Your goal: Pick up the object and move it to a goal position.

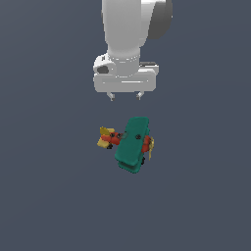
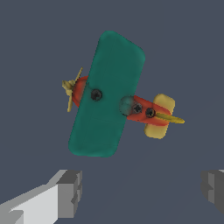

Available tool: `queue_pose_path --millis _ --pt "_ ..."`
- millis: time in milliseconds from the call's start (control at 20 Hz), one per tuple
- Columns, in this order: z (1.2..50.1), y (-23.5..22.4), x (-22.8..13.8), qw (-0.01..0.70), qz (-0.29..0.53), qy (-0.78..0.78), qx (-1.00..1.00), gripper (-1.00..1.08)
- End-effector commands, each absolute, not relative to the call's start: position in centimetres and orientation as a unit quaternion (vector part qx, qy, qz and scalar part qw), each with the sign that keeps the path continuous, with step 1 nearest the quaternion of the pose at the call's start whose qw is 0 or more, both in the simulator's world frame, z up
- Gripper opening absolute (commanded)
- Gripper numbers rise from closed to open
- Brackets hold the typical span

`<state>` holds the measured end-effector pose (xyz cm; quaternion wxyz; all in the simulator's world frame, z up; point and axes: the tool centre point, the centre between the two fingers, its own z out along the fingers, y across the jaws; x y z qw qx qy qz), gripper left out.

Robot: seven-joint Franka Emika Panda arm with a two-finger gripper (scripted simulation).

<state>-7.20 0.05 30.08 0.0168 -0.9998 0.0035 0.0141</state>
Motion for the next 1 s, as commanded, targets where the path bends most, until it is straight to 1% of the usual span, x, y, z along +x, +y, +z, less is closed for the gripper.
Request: queue_pose_path --millis 0,450,950 --pt "30.1 0.0 -7.2 0.017 0.014 0.003 -1.0 0.28" --pt "30.3 1.0 -7.1 0.015 0.014 -0.003 -1.0 0.28" --pt "29.0 0.4 -7.9 -0.014 0.032 -0.003 -0.999 0.28"
